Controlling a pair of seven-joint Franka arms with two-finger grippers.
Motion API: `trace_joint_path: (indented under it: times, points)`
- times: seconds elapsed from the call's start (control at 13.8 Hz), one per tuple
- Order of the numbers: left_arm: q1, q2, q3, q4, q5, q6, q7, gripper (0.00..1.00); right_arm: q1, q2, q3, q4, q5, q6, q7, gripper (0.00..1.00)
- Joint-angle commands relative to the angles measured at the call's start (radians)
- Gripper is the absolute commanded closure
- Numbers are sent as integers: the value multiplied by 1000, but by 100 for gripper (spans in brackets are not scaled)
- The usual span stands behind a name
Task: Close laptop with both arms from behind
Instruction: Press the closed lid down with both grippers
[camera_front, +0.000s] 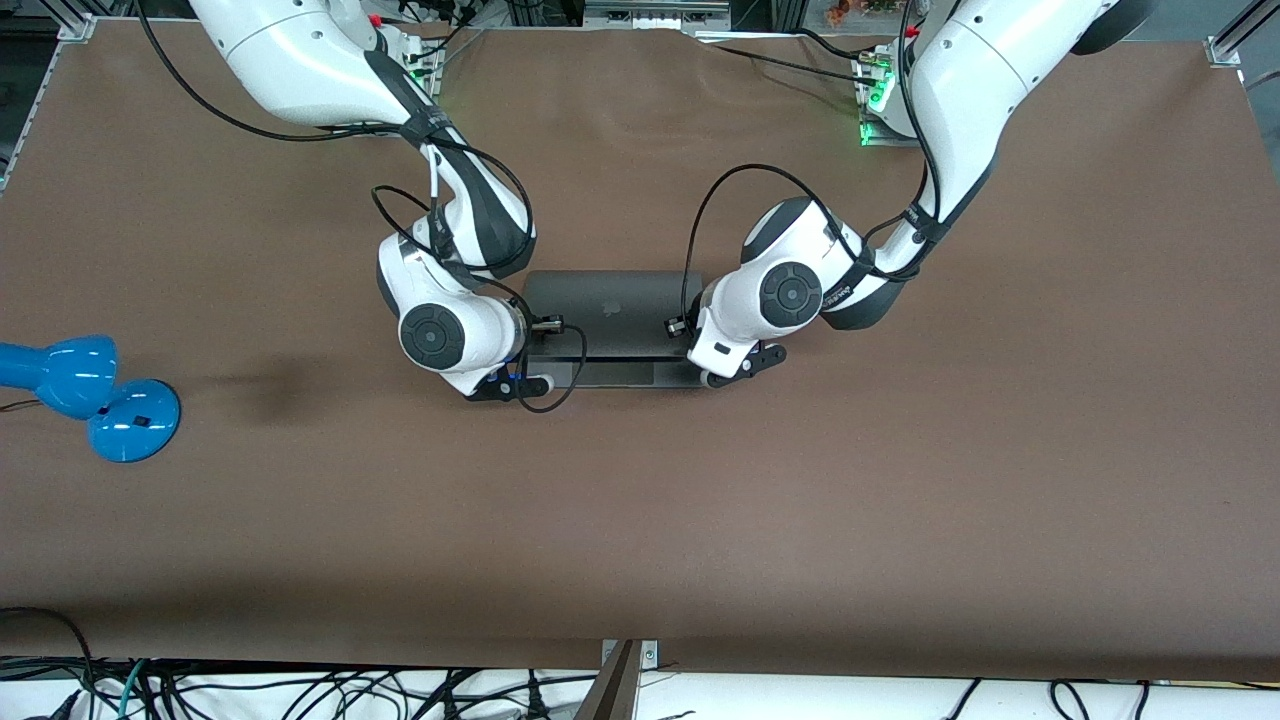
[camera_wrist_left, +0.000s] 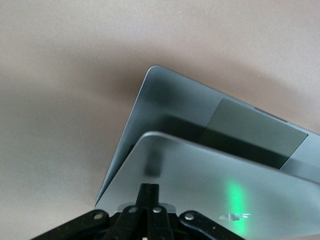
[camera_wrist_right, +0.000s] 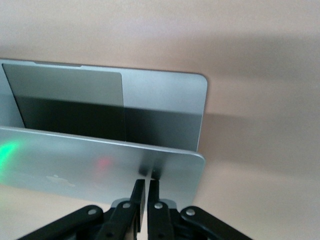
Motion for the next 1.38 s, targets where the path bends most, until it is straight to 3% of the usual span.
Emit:
trace_joint_path:
  times: [0.0, 0.22, 1.3]
  points:
    - [-36, 29, 28, 31, 36, 25, -23, 100, -1, 37, 2, 36, -14, 19, -14, 90]
    - [-82, 37, 79, 32, 34, 36, -23, 100, -1, 53, 2, 38, -14, 53, -29, 91]
    - [-135, 99, 133, 74, 36, 77, -23, 100, -1, 104, -6, 38, -14, 138, -89, 91]
